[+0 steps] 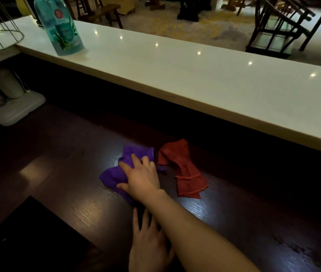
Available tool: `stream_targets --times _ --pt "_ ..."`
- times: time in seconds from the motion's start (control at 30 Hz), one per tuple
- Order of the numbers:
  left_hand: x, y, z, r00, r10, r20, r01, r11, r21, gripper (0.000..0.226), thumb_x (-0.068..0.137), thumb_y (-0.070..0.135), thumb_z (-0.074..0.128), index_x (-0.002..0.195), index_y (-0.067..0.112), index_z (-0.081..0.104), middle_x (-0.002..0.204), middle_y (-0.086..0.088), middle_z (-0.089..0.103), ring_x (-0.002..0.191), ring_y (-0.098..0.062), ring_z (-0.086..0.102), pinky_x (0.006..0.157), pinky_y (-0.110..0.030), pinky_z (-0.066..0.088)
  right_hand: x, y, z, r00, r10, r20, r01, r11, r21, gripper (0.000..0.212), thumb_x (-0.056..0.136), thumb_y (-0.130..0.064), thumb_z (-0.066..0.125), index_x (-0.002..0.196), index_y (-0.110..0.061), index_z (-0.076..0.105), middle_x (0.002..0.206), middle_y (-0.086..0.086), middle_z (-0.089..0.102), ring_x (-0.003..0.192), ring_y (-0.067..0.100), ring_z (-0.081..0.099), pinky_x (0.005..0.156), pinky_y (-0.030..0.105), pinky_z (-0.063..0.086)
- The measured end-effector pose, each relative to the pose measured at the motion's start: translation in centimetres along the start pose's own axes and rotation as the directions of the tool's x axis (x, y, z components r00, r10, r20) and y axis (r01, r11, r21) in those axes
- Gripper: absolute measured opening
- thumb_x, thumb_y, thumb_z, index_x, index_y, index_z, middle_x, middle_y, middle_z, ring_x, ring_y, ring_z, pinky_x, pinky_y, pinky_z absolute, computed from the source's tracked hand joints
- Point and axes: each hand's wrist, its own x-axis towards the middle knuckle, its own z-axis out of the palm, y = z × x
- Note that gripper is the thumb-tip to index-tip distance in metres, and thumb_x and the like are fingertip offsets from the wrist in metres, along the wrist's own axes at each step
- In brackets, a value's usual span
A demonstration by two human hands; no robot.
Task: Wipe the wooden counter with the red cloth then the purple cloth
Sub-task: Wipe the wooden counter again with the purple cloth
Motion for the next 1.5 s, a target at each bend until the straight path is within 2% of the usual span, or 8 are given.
stream_targets --times 0.13,0.23,0.4,0.63,0.83,1.07,1.3,1.5 --pt "-0.3 0.0 0.0 1.0 -0.013 0.013 0.013 1.0 -0.01 0.076 0.074 0.055 0.05 0.144 0.026 0.04 0.138 -0.012 0.058 0.127 -0.041 0.053 0.103 -0.06 0.026 -0.8 1.0 -1.1 0.997 -0.014 -0.077 0.028 0.981 0.19 0.045 0.079 -0.026 0.065 0.123 -0.024 0.057 0.119 0.011 0.061 0.106 0.035 0.049 0.091 0.039 0.039" --pt "-0.5 0.2 0.0 0.998 -0.056 0.027 0.057 0.997 -0.056 0.064 0.081 0.052 0.052 0.14 0.029 0.047 0.146 -0.011 0.05 0.139 -0.036 0.039 0.11 -0.061 0.02 -3.0 2.6 -4.1 0.972 0.068 -0.226 0.055 0.866 0.498 0.043 0.074 -0.02 0.071 0.116 -0.02 0.065 0.11 0.008 0.069 0.101 0.028 0.06 0.088 0.037 0.039" --pt "-0.5 0.5 0.1 0.994 -0.093 0.05 0.096 0.994 -0.055 0.062 0.08 0.048 0.05 0.14 0.03 0.049 0.152 -0.012 0.042 0.144 -0.033 0.032 0.112 -0.064 0.022 -9.9 7.8 -8.1 0.825 0.311 -0.471 0.062 0.779 0.624 0.042 0.073 -0.023 0.075 0.114 -0.024 0.067 0.113 -0.004 0.07 0.094 0.009 0.058 0.087 0.024 0.042" --pt "-0.4 0.6 0.7 0.996 -0.085 0.023 0.085 0.996 0.0 0.067 0.087 0.055 0.045 0.15 0.034 0.033 0.159 -0.012 0.03 0.149 -0.032 0.018 0.115 -0.065 0.015 -19.1 15.1 -7.1 0.872 0.333 -0.358 -0.163 0.889 0.428 0.042 0.076 -0.041 0.075 0.114 -0.028 0.066 0.114 -0.006 0.067 0.102 0.021 0.059 0.09 0.038 0.045" --pt "-0.4 0.6 0.5 0.996 -0.088 0.006 0.088 0.996 0.025 0.07 0.087 0.061 0.041 0.151 0.034 0.033 0.161 -0.012 0.026 0.15 -0.031 0.016 0.115 -0.064 0.014 -21.5 13.6 -1.5 0.963 0.239 -0.126 -0.241 0.971 0.005 0.074 0.068 -0.07 0.054 0.137 -0.047 0.041 0.153 0.003 0.038 0.14 0.032 0.033 0.115 0.051 0.026" --pt "-0.6 0.8 -0.1 0.996 -0.083 -0.029 0.082 0.996 -0.019 0.065 0.087 0.058 0.041 0.147 0.032 0.042 0.157 -0.011 0.035 0.148 -0.03 0.022 0.115 -0.064 0.018 -16.0 18.0 -3.4 0.885 0.443 -0.142 -0.447 0.894 0.006 0.069 0.079 -0.057 0.056 0.143 -0.037 0.039 0.158 0.003 0.027 0.146 0.028 0.021 0.119 0.046 0.014" --pt "-0.9 0.6 -0.2 0.996 -0.051 -0.08 0.039 0.99 -0.137 0.093 0.066 0.056 0.055 0.148 0.015 0.04 0.156 -0.009 0.038 0.147 -0.027 0.027 0.114 -0.067 0.019 -21.8 10.5 -0.4 0.991 0.117 -0.057 -0.112 0.991 0.074 0.066 0.07 -0.058 0.051 0.134 -0.041 0.048 0.153 -0.008 0.038 0.143 0.023 0.03 0.117 0.048 0.023" --pt "-1.3 0.2 -0.2 0.988 -0.034 -0.149 -0.007 0.964 -0.265 0.1 0.061 0.052 0.059 0.151 0.02 0.03 0.159 -0.007 0.029 0.148 -0.023 0.023 0.115 -0.067 0.013 -16.9 8.0 -1.8 0.97 0.236 -0.052 -0.225 0.96 0.17 0.06 0.078 -0.044 0.055 0.137 -0.036 0.049 0.156 -0.009 0.033 0.146 0.02 0.02 0.12 0.043 0.007"
